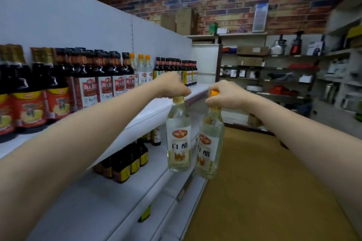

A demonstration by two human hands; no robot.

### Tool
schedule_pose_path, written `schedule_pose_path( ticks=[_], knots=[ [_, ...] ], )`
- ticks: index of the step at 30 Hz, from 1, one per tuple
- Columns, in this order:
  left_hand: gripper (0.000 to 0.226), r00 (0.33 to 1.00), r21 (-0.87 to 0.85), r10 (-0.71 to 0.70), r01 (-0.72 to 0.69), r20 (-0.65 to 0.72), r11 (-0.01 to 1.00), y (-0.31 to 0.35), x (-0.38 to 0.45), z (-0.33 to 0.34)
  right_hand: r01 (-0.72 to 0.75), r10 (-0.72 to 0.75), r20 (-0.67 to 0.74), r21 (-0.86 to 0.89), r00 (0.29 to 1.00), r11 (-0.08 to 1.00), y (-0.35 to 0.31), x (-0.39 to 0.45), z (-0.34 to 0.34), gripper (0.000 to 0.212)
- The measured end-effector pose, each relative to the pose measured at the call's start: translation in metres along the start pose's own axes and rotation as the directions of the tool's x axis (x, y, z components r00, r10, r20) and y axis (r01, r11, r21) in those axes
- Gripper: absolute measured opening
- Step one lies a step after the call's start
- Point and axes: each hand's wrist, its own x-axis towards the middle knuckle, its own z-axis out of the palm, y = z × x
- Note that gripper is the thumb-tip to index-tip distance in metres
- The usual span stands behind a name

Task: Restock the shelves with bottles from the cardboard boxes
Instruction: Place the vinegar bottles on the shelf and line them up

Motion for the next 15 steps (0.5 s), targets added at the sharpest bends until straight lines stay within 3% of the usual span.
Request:
schedule_pose_path(
  ticks=[4,8,15],
  knots=[
    [0.038,0.978,-0.063,-0.055,0.044,-0.200,0.997,-0.007,0.077,-0.009,0.020,-0.010,-0.148,0.062,0.989,0.998,0.037,0.070,-0.001,0.034],
    [0.040,0.911,-0.122,-0.127,0.085,-0.393,0.989,-0.029,0.148,-0.014,0.084,-0.057,-0.237,0.103,0.970,0.991,0.067,0.151,0.006,0.026],
    [0.037,0.812,-0.099,-0.162,0.129,-0.560,0.987,-0.062,0.260,-0.028,0.208,-0.150,-0.343,0.139,0.927,0.968,0.095,0.287,-0.002,0.019]
  ],
)
